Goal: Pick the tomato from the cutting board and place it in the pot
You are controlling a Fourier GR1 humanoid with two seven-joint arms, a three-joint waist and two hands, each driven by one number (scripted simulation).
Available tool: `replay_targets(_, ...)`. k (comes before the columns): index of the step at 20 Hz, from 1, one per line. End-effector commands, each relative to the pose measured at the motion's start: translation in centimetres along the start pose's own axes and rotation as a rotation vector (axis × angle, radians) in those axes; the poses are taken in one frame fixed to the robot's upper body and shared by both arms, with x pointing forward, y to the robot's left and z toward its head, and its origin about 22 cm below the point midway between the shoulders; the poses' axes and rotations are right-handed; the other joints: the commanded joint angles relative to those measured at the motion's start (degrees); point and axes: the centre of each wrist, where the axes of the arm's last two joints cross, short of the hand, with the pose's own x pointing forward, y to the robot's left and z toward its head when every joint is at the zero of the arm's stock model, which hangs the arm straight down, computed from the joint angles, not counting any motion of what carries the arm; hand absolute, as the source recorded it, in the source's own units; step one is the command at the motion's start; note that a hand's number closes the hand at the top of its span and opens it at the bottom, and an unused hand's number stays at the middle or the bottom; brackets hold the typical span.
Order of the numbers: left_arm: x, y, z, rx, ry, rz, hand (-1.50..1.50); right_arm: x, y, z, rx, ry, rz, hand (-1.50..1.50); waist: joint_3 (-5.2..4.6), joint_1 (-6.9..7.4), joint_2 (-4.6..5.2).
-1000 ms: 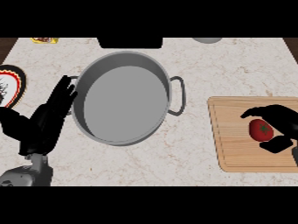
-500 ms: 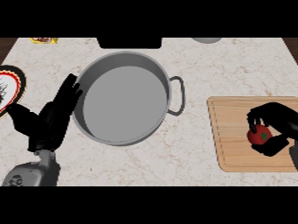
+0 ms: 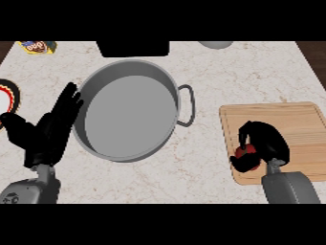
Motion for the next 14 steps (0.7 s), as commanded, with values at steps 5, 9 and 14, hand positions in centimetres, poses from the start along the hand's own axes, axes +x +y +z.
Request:
replay_targets(5,0.0,-0.3,0.3,0.002,0.000,-0.001,0.00,8.7,-1.5,4.8,-0.357,0.225,-0.079,1.50,0.17,0.69,-0.56)
replay_targets(9,-0.2,-0.1,0.2,-0.022,0.004,0.006,0.00,14.0,-3.0,9.9,-0.473,0.179,-0.110,1.50,0.16,1.56,-0.09)
replay_targets(14,-0.1,-0.4,0.6,-0.053,-0.002,-0.006,0.00,19.3,-5.7,15.9,-0.694,0.082,-0.086,1.50,0.09,3.09,-0.02)
